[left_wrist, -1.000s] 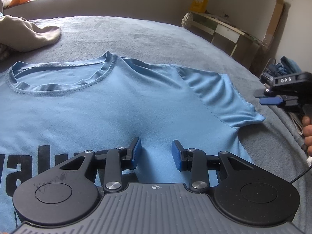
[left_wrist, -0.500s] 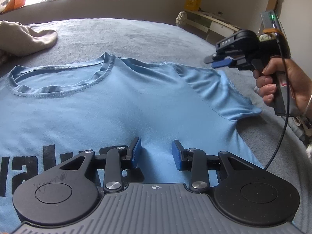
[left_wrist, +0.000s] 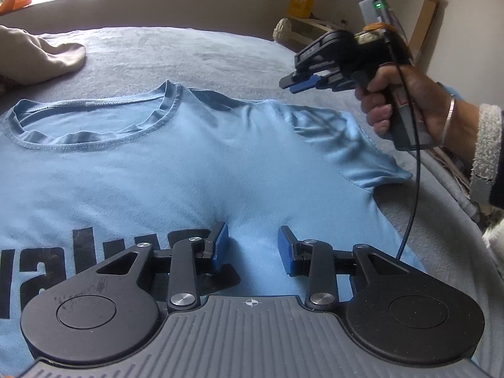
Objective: Fold clothes
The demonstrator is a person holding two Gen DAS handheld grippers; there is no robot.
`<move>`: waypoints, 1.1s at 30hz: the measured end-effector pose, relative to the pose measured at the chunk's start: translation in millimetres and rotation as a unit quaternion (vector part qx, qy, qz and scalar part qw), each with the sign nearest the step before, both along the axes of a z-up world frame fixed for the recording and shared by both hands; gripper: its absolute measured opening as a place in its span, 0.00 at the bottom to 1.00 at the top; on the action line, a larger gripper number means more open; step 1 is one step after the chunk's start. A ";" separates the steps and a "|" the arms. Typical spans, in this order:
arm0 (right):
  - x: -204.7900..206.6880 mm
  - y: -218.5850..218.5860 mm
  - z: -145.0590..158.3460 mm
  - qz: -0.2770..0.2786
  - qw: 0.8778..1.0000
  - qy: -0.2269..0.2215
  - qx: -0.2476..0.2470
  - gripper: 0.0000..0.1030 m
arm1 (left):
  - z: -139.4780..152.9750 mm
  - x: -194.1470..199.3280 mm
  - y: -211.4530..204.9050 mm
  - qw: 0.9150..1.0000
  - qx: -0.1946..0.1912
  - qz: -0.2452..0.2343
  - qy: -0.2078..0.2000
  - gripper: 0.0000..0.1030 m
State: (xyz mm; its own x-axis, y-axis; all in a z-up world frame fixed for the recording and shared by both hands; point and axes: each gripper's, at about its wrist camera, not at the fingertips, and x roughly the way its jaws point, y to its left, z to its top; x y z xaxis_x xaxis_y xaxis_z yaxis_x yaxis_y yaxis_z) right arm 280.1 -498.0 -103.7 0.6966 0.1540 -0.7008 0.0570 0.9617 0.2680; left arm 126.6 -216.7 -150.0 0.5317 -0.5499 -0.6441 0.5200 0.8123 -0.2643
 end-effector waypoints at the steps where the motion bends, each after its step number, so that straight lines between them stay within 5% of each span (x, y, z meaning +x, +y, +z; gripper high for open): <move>1: -11.4 -2.6 5.8 0.000 1.000 -0.001 0.011 0.17 | 0.8 1.5 0.8 1.000 0.000 -0.002 0.004 0.34; 8: -88.9 -52.6 16.6 -0.064 0.988 0.028 0.137 0.17 | 13.0 16.3 5.4 0.999 -0.001 0.016 0.051 0.34; 15: -137.4 -70.5 0.3 -0.048 0.982 0.056 0.173 0.17 | 47.8 41.6 20.5 0.996 0.007 0.075 0.056 0.34; 19: -153.5 -79.6 -16.1 -0.104 0.985 0.090 0.100 0.17 | 81.1 53.0 43.1 0.993 0.089 0.070 0.037 0.34; 24: -201.1 -92.9 10.6 -0.157 0.979 0.041 0.123 0.18 | 138.3 44.1 111.7 0.976 0.187 0.111 0.002 0.39; 29: -219.6 -73.5 43.9 -0.127 0.986 0.013 0.110 0.18 | 173.2 11.4 192.0 0.959 0.224 0.176 0.009 0.39; 33: -216.3 -43.5 73.5 -0.102 0.989 -0.010 0.104 0.21 | 182.7 -22.5 252.8 0.951 0.188 0.244 -0.002 0.45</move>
State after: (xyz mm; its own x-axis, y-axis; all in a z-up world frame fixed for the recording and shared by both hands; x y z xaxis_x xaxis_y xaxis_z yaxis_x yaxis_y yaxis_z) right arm 63.8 -541.5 -30.2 0.7409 0.1490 -0.6548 0.2363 0.8549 0.4618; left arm 104.0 36.1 32.6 0.6675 0.0321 -0.7439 0.0567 0.9940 0.0938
